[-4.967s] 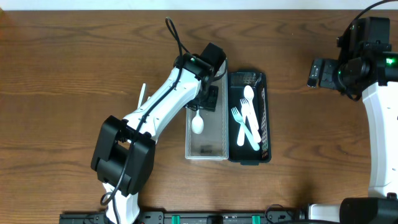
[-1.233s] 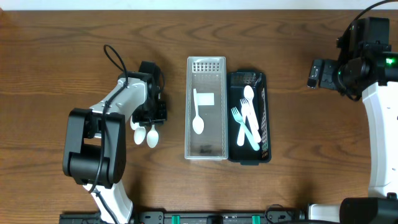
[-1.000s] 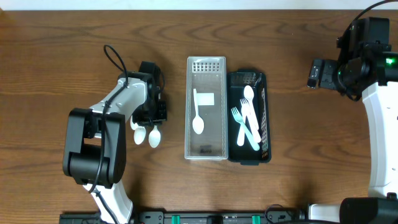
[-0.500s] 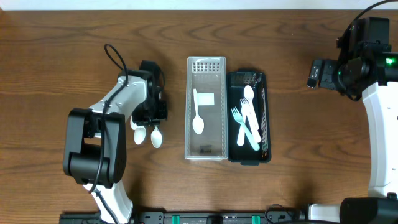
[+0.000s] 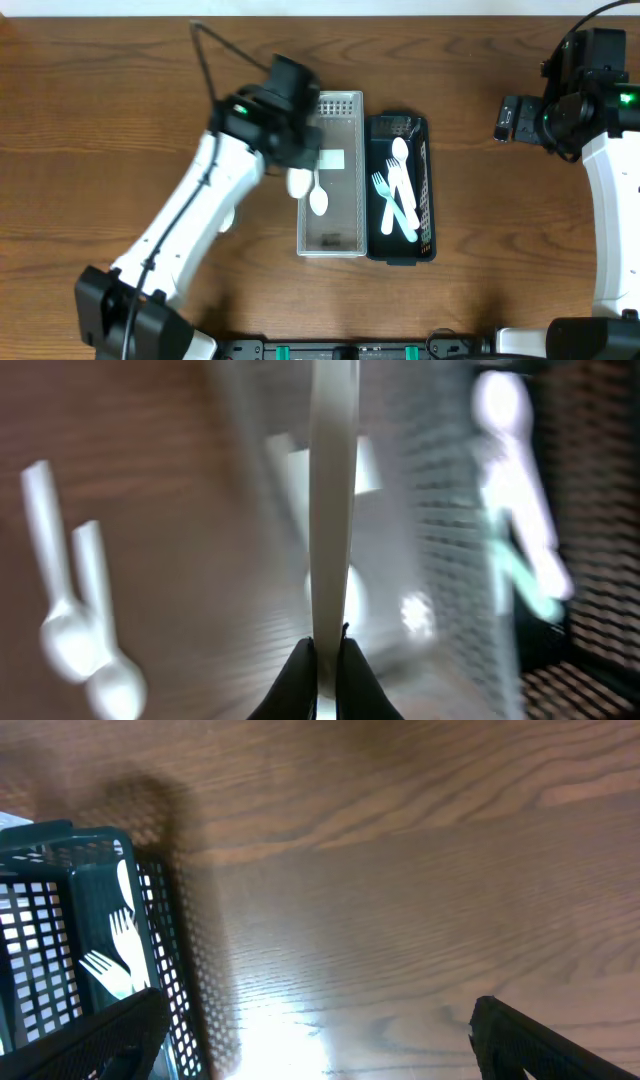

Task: Pack container
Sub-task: 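Lift the spoon and release it into the clear caddy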

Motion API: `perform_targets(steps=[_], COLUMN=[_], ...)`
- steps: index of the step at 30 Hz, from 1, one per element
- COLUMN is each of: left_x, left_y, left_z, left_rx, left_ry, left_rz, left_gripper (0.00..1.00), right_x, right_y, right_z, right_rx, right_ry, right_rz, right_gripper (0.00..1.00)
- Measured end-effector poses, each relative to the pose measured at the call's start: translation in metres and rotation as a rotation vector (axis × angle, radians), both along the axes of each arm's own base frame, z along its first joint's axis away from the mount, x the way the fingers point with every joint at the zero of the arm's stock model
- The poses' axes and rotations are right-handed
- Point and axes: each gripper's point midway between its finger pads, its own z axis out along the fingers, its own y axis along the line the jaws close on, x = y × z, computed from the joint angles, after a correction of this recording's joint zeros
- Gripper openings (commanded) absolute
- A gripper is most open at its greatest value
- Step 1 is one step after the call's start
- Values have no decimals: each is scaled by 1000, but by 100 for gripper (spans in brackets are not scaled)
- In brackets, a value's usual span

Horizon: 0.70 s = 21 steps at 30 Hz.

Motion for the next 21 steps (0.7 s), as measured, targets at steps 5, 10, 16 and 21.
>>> perform_targets(steps=[5, 10, 16, 21], left_x=[-13, -17, -16, -15], left_y=[-45, -57, -53, -41], left_z=[-21, -63, -97, -93], left_rx=[26, 87, 148, 181], left_ry=[7, 94, 159, 162], left_rz=[-117, -149, -152, -144], left_gripper=[6, 6, 50, 64], right_x=[0, 0, 0, -1], right_y=[0, 0, 0, 0], right_z=[0, 0, 0, 0], right_rx=[0, 0, 0, 0], right_ry=[0, 0, 1, 2], right_rz=[0, 0, 0, 0], right_gripper=[99, 99, 99, 99])
